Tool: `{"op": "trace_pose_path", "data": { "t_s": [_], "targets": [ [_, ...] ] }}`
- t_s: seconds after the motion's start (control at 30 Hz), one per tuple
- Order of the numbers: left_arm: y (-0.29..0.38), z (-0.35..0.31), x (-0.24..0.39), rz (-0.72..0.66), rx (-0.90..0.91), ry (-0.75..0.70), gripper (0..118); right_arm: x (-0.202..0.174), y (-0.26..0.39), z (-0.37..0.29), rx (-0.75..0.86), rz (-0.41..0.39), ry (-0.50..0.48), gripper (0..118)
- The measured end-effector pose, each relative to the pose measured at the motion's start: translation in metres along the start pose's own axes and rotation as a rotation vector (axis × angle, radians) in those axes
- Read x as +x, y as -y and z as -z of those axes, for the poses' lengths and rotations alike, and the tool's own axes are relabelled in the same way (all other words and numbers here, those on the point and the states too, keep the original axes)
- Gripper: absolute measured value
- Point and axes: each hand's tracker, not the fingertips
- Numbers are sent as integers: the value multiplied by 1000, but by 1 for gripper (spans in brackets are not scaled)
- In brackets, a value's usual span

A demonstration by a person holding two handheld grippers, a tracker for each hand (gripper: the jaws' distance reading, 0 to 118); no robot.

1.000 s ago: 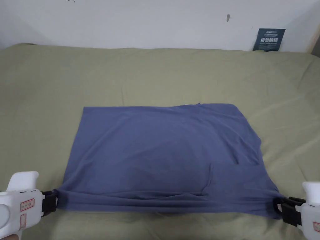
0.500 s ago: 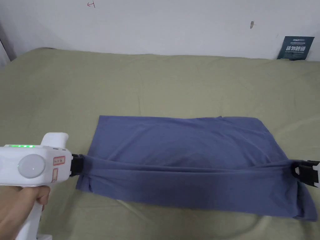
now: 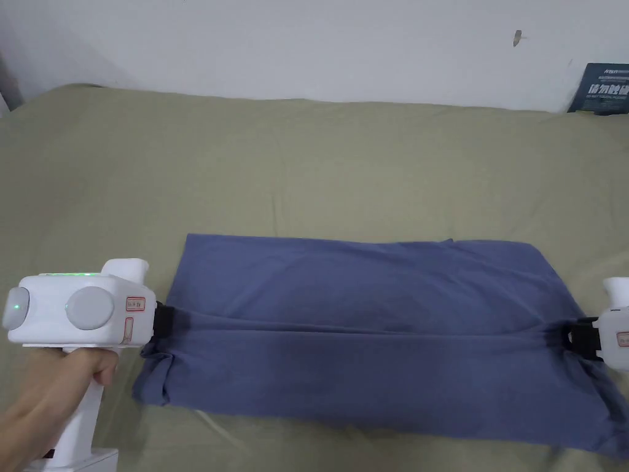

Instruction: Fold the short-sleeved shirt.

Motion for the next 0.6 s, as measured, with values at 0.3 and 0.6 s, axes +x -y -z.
{"op": "trace_pose_path", "data": {
  "t_s": [0.3, 0.6],
  "targets": [
    [25, -20, -16, -11, 9, -25, 112, 8, 29, -43, 87, 120, -7, 118],
    [88, -83, -17, -74, 123, 5, 0, -10, 104, -106, 159, 79, 70, 1]
  ]
}}
